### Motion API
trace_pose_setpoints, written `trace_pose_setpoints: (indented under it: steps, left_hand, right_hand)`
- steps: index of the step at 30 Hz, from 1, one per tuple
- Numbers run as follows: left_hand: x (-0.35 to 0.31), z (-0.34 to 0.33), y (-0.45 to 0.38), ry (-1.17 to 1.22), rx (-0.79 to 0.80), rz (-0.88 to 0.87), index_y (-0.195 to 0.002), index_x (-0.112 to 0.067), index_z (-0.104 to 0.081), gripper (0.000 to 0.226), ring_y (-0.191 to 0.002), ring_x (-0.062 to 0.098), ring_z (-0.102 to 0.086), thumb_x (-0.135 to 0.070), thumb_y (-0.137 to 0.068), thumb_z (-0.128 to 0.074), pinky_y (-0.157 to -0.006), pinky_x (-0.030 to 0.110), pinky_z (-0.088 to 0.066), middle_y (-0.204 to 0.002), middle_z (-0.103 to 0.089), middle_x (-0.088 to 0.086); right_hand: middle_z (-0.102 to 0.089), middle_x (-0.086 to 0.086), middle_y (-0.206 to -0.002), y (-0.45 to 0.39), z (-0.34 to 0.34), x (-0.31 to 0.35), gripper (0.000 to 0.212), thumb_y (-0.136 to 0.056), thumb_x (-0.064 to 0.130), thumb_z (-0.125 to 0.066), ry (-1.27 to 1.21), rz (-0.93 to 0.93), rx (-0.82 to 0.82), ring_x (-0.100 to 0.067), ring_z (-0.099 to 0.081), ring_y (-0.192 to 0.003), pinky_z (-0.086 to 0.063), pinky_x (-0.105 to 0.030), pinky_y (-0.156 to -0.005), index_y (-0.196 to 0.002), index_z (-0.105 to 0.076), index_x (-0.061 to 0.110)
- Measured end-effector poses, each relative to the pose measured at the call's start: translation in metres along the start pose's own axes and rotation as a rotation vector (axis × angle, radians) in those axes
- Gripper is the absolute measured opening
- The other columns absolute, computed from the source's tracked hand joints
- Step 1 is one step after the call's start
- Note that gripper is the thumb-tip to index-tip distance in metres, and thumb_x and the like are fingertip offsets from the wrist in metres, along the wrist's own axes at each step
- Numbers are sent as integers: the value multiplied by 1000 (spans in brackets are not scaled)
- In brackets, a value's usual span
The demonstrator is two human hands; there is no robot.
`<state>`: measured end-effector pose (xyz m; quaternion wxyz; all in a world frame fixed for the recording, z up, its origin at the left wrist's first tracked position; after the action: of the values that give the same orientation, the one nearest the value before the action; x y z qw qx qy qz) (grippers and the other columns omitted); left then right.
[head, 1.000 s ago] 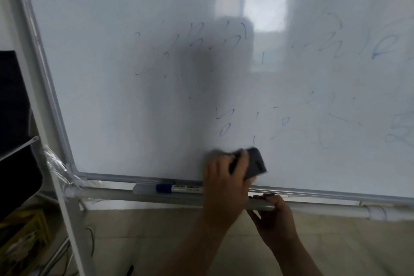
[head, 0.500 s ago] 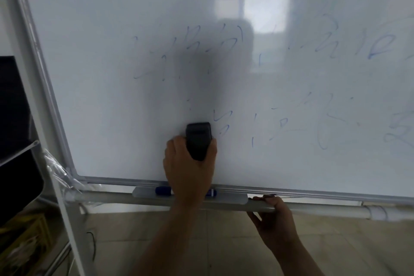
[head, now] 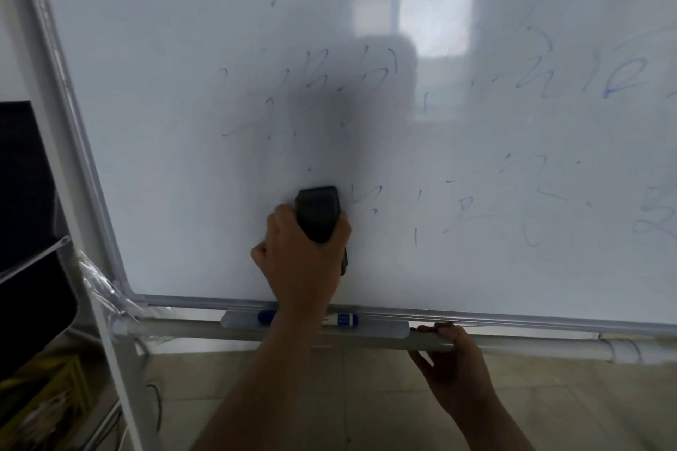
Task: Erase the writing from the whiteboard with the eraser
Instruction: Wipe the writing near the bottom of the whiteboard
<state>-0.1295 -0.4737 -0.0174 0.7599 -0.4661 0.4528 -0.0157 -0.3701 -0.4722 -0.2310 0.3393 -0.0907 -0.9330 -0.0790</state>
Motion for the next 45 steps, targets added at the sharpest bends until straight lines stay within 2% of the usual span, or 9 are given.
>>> trace_pose_setpoints:
  steps: [2,10,12,18,24,29,35,41,45]
  left_hand:
    - [-6,2,1,-53,-39,-46,-91,-19,-47,42,-79,21,-54,-46,-73,-73,-81,33,-33,-87,-53,-1]
    - [-56,-29,40,-473,48,-854,-115,-22,-57,61,-98,26,-46,-33,-61,-81,-86,44,-38,-105,-59,6]
    - [-58,-24,33,-474,57,-818,-110,-20,-61,55,-92,24,-51,-39,-63,-80,-82,40,-40,-100,-62,4]
    - [-41,0,-7,-220,-21,-252,-99,-17,-59,49,-70,18,-58,-58,-73,-66,-73,27,-32,-83,-63,-1]
    - [-73,-26,23,-508,33,-773,-118,-25,-61,58,-93,30,-54,-44,-65,-78,-81,43,-41,-104,-59,8]
    - [-66,0,-5,-410,-100,-421,-101,-17,-61,49,-77,24,-56,-53,-70,-72,-73,35,-37,-86,-60,5]
    - [-87,-28,25,-505,46,-838,-118,-27,-61,59,-96,31,-54,-38,-64,-81,-84,45,-40,-105,-59,7]
    - [-71,12,-25,-409,-154,-385,-104,-19,-62,50,-78,26,-54,-56,-71,-69,-71,34,-34,-86,-58,6]
    - [-82,-15,3,-474,19,-747,-119,-29,-61,56,-100,32,-49,-36,-66,-78,-85,44,-37,-107,-56,9]
  right_hand:
    - [-65,-9,-69,1,0,1,3,-71,9,-53,0,8,-2,-21,-68,-67,-49,-41,-76,-71,-54,12]
    - [-65,-10,-73,3,-1,1,4,-70,11,-56,29,0,-4,-24,-65,-77,-50,-40,-76,-67,-56,14]
    - [-66,-10,-74,3,-1,1,5,-70,11,-55,31,-2,-5,-25,-64,-80,-50,-40,-76,-66,-57,14]
    - [-67,-10,-72,5,1,1,6,-70,9,-56,6,-5,-25,-21,-69,-70,-51,-39,-74,-68,-57,15]
    - [-67,-9,-71,6,-2,4,9,-70,10,-56,14,2,-1,-20,-68,-71,-51,-40,-75,-62,-59,14]
    - [-67,-8,-70,6,-2,1,33,-83,6,-50,8,7,-1,-20,-66,-72,-52,-39,-75,-55,-62,16]
    - [-68,-9,-71,6,1,5,38,-87,5,-48,-3,14,-6,-21,-67,-73,-50,-41,-78,-54,-64,16]
    - [-66,-8,-71,8,0,3,30,-86,7,-50,-12,8,-3,-20,-68,-70,-52,-39,-75,-60,-61,17]
    - [-67,-8,-70,9,0,5,36,-87,6,-49,-7,14,-8,-19,-68,-69,-50,-41,-78,-55,-63,18]
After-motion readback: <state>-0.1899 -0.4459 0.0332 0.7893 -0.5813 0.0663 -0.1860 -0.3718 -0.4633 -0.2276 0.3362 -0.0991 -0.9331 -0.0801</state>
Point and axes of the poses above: each hand's wrist, its own y-axis away from the middle knuckle, its own z-axis out of the back of the hand, x = y × z, the point moved 9 cm from there along -y, towards the middle knuckle
